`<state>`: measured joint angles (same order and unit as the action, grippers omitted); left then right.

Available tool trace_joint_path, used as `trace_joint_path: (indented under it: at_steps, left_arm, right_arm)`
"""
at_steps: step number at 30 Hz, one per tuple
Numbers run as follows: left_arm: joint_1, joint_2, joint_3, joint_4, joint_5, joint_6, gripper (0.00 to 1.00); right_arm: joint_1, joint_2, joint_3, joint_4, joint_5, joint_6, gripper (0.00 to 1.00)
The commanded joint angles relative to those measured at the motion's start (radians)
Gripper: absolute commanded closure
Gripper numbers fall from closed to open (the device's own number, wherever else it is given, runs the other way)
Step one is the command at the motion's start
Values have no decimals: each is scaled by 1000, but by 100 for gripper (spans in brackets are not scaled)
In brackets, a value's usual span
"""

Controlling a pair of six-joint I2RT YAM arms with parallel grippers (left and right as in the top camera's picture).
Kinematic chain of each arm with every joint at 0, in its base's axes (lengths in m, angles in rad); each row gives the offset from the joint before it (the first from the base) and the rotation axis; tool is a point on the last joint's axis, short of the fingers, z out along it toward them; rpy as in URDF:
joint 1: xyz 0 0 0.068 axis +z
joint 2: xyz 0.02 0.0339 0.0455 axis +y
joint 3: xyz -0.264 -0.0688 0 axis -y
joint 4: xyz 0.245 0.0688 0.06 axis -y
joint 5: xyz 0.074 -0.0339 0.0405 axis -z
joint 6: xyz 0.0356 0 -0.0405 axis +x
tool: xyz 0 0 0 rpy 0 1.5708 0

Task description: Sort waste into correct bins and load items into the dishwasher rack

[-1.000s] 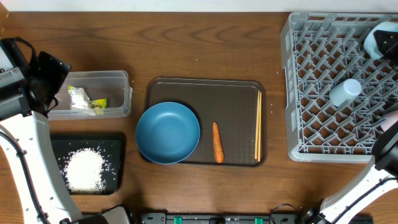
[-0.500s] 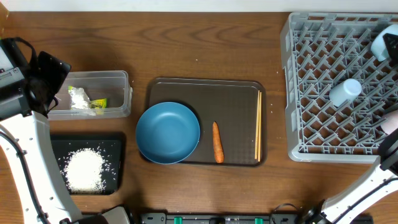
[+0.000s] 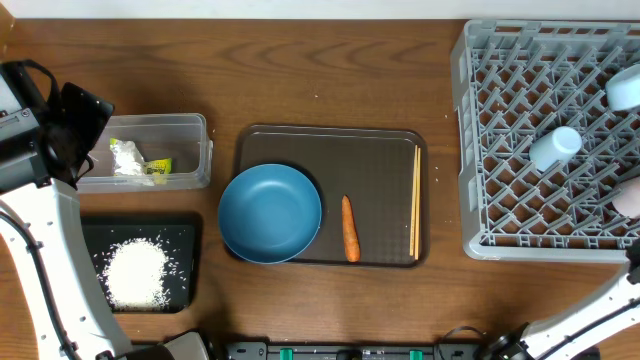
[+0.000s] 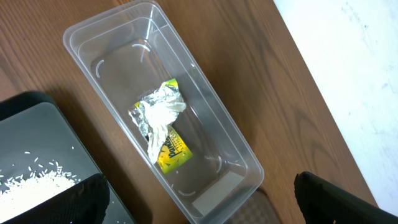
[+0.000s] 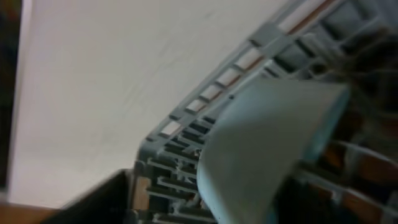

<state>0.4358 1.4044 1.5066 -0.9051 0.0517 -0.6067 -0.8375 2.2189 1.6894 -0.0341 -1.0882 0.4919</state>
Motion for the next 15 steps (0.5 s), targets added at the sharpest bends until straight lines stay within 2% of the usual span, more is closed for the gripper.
trace_joint_path:
  at_steps: [1,8,13,15]
  left_arm:
    - [2,0,-3,0,-11,-8,2]
    - [2,0,-3,0,-11,-8,2]
    - [2,0,-3,0,-11,-8,2]
    - [2,0,-3,0,-11,-8,2]
  right_arm:
    - [-15,-6,11,-29,-29,12,1]
    - [-33,-103,11,-145,43,11,1]
    - [-28,-288,11,-274,268,8,1]
    - [-16,-397,11,-358,435,10,1]
